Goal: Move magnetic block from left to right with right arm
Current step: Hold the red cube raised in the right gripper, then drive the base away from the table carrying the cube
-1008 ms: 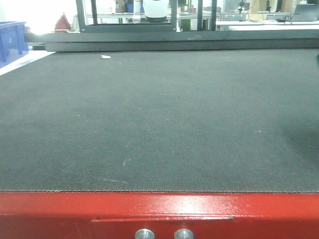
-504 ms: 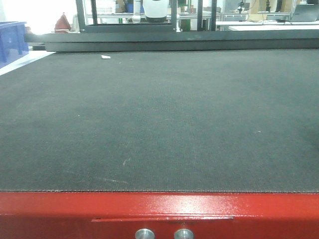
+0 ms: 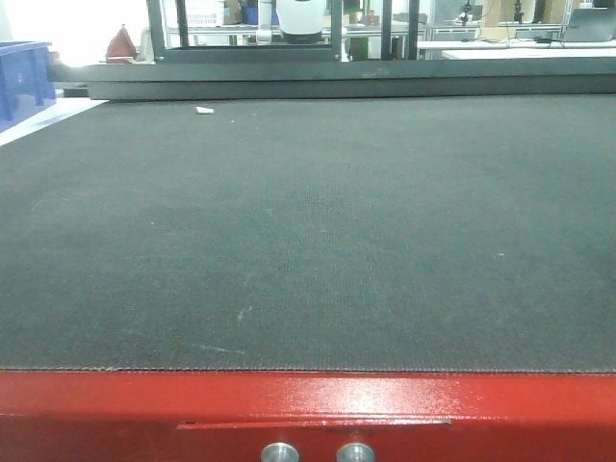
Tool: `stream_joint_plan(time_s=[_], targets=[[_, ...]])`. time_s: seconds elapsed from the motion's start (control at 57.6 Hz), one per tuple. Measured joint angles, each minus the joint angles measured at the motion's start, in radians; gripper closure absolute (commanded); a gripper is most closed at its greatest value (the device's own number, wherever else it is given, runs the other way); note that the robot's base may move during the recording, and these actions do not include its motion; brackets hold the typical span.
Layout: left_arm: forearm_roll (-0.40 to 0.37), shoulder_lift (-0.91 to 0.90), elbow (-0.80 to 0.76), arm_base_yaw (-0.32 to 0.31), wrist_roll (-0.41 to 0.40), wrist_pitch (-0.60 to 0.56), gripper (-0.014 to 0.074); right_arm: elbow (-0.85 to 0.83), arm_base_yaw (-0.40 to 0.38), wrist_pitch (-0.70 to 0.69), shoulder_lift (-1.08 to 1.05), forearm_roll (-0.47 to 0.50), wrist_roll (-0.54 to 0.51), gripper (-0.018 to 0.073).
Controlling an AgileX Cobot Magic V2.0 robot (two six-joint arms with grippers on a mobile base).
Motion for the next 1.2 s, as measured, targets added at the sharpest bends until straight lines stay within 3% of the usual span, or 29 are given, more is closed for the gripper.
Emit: stream_joint_plan(time_s=[1.199], targets=[[0.000, 0.000, 0.000, 0.000, 0.000, 0.000, 0.0722, 0.000, 0.000, 0.006, 0.000, 0.000, 0.000, 0.0293]])
